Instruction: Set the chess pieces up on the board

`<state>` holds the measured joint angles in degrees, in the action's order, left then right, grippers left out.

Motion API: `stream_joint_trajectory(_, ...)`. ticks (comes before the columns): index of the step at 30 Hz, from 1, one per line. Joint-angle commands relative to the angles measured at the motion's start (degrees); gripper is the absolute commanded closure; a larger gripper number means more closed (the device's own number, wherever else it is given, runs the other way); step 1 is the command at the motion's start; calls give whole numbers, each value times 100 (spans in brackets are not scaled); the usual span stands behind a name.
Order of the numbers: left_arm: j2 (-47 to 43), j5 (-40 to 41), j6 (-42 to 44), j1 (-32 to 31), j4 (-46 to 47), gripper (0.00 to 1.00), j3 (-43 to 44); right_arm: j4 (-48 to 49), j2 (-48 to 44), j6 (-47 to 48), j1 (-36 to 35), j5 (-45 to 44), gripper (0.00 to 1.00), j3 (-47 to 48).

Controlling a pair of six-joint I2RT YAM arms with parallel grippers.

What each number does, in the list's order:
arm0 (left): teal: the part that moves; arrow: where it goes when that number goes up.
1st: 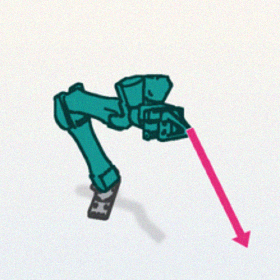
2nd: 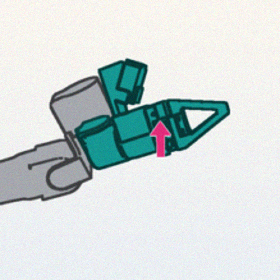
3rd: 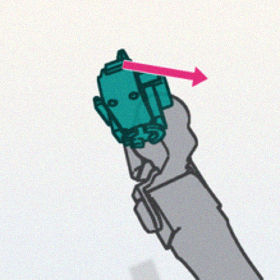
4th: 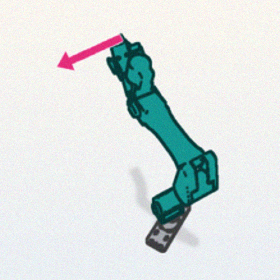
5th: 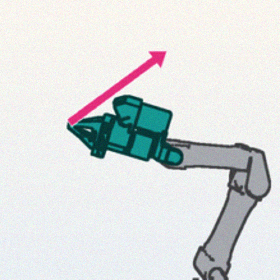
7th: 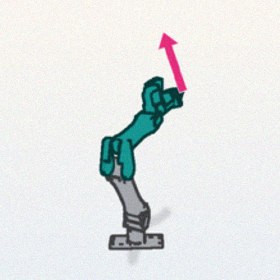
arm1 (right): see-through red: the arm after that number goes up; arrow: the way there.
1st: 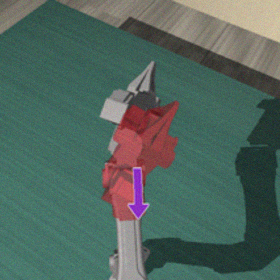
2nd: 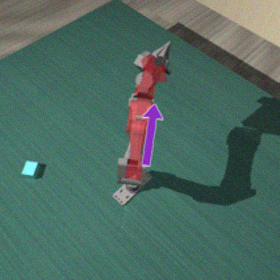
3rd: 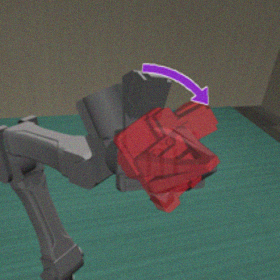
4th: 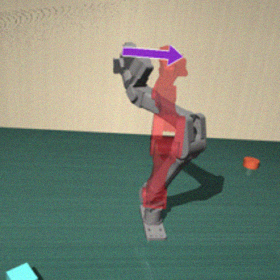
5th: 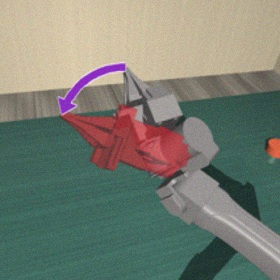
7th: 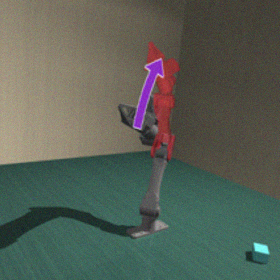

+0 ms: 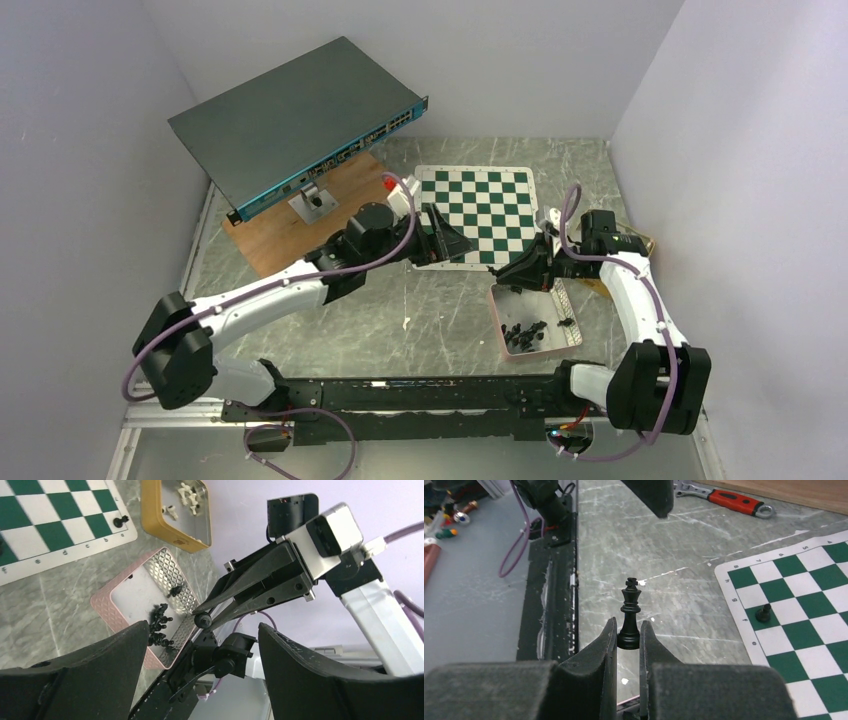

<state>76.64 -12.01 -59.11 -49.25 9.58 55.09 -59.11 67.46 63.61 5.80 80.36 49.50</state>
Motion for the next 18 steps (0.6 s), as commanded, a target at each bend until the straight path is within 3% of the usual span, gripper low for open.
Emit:
stream_joint_trajectory(1,423,-855,371,-75,1277,19,137,-4,23,-289,9,612,100,187)
stream_joint_trajectory(5,796,-1539,611,-89,1885,27,173,66,-29,-367,13,662,100,133)
stream_joint_trajectory(18,1292,-1989,742,-185,2027,43,408,83,31,-409,0,673,100,148)
